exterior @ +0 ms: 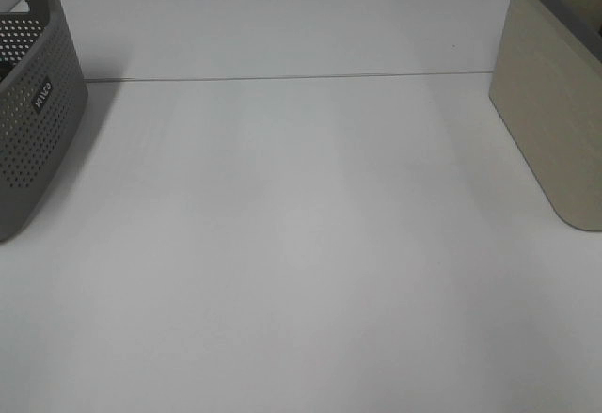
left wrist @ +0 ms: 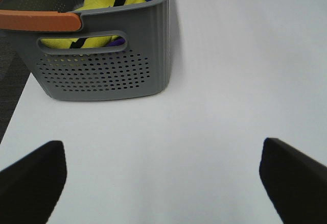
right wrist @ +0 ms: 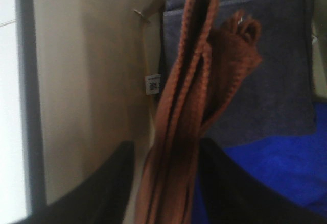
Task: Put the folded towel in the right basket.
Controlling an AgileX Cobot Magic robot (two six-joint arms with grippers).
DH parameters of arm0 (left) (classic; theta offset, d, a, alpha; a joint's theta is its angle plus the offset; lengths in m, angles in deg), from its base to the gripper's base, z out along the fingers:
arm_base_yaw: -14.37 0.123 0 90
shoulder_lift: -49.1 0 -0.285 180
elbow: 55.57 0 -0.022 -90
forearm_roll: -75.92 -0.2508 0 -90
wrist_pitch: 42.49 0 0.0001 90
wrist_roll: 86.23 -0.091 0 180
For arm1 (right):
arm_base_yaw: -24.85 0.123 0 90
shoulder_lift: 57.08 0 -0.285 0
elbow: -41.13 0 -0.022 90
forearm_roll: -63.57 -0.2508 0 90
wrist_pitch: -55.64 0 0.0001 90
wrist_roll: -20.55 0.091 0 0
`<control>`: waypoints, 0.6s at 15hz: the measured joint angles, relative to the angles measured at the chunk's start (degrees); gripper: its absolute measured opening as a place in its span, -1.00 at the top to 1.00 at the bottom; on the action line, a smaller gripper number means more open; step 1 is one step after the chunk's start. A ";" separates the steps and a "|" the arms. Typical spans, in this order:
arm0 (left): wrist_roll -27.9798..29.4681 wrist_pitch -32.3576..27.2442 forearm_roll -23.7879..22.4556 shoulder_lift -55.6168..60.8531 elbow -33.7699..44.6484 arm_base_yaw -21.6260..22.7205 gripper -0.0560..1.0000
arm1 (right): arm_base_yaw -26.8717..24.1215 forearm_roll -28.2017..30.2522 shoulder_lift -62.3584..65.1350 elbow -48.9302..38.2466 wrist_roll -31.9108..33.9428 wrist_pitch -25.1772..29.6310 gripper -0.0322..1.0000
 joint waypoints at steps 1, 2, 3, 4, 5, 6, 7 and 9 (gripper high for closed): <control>0.00 0.00 0.00 0.00 0.00 0.00 -0.95 | 0.00 0.80 -0.29 0.00 0.29 -0.06 -0.29; 0.00 0.00 0.00 0.00 0.00 0.00 -0.95 | 0.00 1.72 -0.29 0.00 0.52 -0.06 -0.47; 0.00 0.00 0.00 0.00 0.00 0.00 -0.95 | 0.00 2.35 -0.23 0.00 0.97 -0.06 -0.54; 0.00 0.00 0.00 0.00 0.00 0.00 -0.95 | 0.00 2.58 0.23 0.00 1.60 -0.06 -0.58; 0.00 0.00 0.00 0.00 0.00 0.00 -0.95 | 0.06 2.23 0.92 0.00 1.66 -0.06 -0.59; 0.00 0.00 0.00 0.00 0.00 0.00 -0.95 | 0.11 1.60 1.49 0.00 1.72 -0.06 -0.59; 0.00 0.00 0.00 0.00 0.00 0.00 -0.95 | 0.34 0.17 2.69 0.00 1.72 0.00 -0.60; 0.00 0.00 0.00 0.00 0.00 0.00 -0.95 | 2.46 -1.55 5.73 0.00 1.72 -0.06 -0.60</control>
